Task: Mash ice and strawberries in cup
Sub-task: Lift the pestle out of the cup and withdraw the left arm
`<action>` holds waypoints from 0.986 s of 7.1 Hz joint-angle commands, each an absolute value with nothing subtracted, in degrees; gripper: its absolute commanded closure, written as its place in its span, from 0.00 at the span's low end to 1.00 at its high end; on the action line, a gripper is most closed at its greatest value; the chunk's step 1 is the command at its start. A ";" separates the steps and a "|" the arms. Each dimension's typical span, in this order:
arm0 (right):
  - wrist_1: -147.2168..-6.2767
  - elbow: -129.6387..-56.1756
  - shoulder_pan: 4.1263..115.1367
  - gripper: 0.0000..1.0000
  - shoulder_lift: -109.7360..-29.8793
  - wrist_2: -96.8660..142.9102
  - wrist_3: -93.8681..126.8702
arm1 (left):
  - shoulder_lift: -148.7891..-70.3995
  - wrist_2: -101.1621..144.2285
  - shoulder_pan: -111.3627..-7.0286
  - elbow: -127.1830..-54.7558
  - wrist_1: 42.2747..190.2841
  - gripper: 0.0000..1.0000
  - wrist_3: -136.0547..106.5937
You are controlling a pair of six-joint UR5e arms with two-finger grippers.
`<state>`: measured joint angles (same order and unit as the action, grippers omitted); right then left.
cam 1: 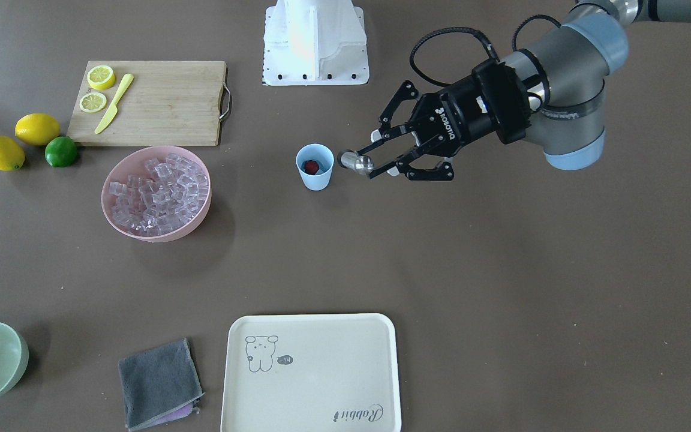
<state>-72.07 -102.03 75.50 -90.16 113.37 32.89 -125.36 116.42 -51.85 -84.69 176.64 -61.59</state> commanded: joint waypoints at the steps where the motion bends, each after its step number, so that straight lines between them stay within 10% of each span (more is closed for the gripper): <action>1: -72.07 -102.57 75.50 0.00 -90.18 113.55 32.78 | -125.42 125.28 -62.00 -84.81 172.64 1.00 -66.51; 7: -72.07 -104.06 74.97 0.00 -88.95 113.91 32.61 | -112.60 143.85 -82.59 -76.68 170.95 1.00 -65.50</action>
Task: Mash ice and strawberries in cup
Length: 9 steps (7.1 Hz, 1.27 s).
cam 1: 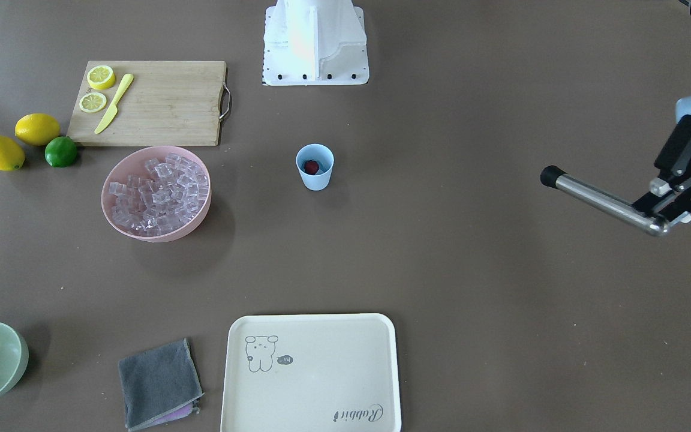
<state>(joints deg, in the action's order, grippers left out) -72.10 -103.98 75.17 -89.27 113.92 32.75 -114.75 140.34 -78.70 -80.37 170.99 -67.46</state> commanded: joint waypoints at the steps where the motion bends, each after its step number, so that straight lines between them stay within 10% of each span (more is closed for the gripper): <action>1: -72.07 -104.06 74.45 0.00 -88.86 113.91 32.35 | -111.89 145.96 -85.66 -73.42 170.60 1.00 -63.48; 9: -72.07 -101.70 69.70 0.00 -86.31 111.09 32.70 | -105.21 148.10 -90.44 -71.63 147.75 1.00 -41.23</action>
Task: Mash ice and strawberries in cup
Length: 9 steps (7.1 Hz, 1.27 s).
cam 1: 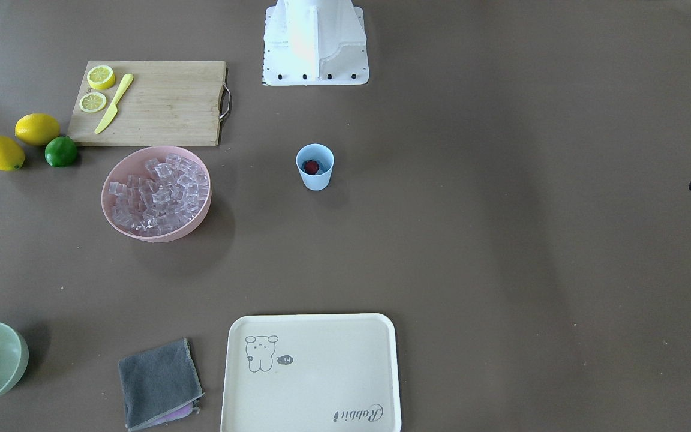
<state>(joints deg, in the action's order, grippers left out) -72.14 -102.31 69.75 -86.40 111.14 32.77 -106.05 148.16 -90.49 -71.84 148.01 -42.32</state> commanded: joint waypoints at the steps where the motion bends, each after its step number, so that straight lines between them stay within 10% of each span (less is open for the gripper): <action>1: -72.16 -101.52 69.70 0.00 -85.96 111.09 32.61 | -104.51 148.10 -90.44 -71.72 146.61 1.00 -40.00; 9: -72.16 -102.22 69.70 0.00 -86.22 111.45 32.87 | -99.23 136.53 -89.83 -70.06 138.00 1.00 -23.92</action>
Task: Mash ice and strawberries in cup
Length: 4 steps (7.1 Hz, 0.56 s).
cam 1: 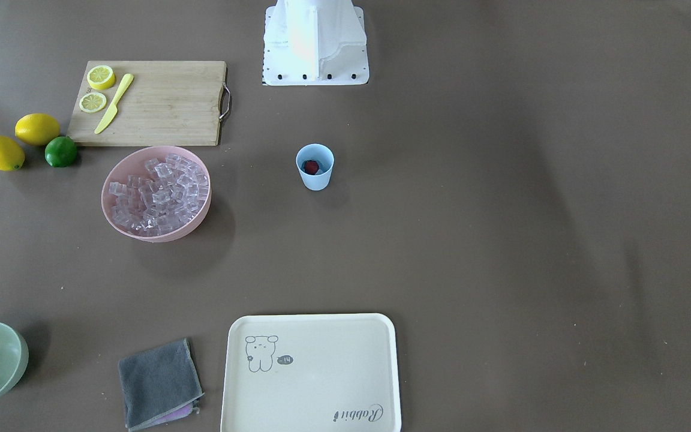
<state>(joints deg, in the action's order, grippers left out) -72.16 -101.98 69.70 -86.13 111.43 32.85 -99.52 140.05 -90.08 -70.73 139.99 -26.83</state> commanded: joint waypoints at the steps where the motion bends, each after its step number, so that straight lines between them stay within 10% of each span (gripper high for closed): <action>1: -72.16 -102.39 69.70 0.00 -86.13 111.62 32.87 | -99.32 134.06 -89.39 -69.18 137.99 1.00 -23.82; 4: -72.16 -101.95 69.70 0.00 -86.22 111.62 32.87 | -99.32 131.76 -88.42 -68.73 137.81 1.00 -23.82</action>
